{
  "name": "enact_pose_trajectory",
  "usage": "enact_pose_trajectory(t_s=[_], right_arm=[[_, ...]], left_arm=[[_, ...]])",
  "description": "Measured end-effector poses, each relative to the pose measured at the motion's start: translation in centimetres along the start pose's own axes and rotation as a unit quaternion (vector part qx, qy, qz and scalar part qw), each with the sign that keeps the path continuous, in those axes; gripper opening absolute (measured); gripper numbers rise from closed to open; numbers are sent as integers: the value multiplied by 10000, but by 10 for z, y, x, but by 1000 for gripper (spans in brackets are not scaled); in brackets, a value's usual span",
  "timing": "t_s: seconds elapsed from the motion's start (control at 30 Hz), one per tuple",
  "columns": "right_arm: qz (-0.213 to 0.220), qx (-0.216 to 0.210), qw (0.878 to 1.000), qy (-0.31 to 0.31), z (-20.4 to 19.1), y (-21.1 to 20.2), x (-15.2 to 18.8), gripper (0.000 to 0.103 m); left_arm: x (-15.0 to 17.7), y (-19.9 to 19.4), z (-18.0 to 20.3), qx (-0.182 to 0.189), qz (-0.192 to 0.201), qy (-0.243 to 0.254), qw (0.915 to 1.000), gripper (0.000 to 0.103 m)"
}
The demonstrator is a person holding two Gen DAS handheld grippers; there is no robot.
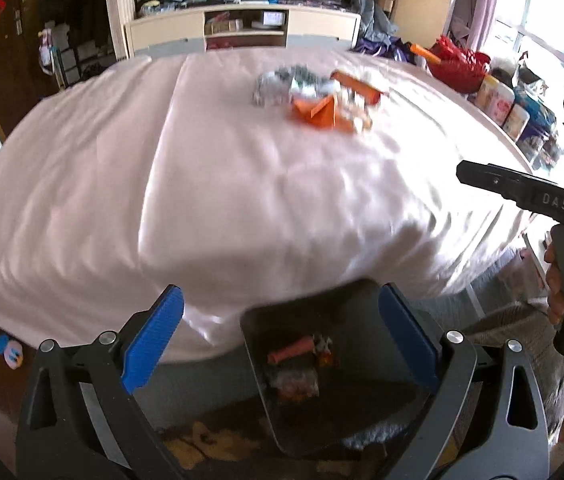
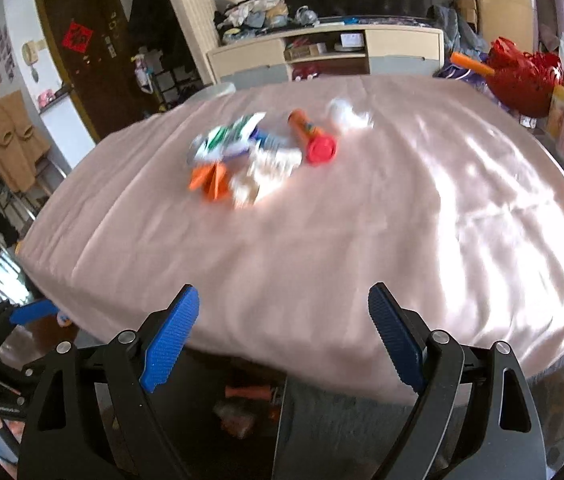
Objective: Collect trash
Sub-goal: 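Drop the plastic bag and red cone cup into the black bin, then grasp the orange paper with left tool while right tool grasps the crumpled tissue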
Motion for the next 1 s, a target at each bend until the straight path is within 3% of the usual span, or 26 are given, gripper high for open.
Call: enact_pose_trajectory(t_s=[0.27, 0.43, 0.7, 0.73, 0.83, 1.0], right_arm=[[67, 45, 9999, -102, 4, 25, -45, 86], [-149, -58, 9998, -80, 5, 61, -60, 60], [-358, 5, 9993, -100, 14, 108, -68, 55], [-354, 54, 9992, -157, 14, 110, -69, 51], [-361, 79, 9988, -309, 16, 114, -72, 21], [-303, -73, 9994, -174, 28, 110, -75, 13]], left_arm=[[-49, 21, 3, 88, 161, 15, 9998, 93], [-70, 41, 12, 109, 136, 151, 9997, 92], [-98, 71, 28, 210, 81, 290, 9993, 92], [-102, 76, 31, 236, 63, 307, 9992, 92], [-111, 89, 37, 282, 23, 328, 9991, 92], [-130, 111, 49, 319, 5, 369, 9988, 91]])
Point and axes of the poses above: each gripper's, at about its wrist camera, not at the fingertips, and y roughly the way its jaws point, z to its right, x to its underside, the point moved 6 cm from there along y, roughly the way its jaws point, and after that the axes turned 12 degrees about -x, right-handed, at the moved point
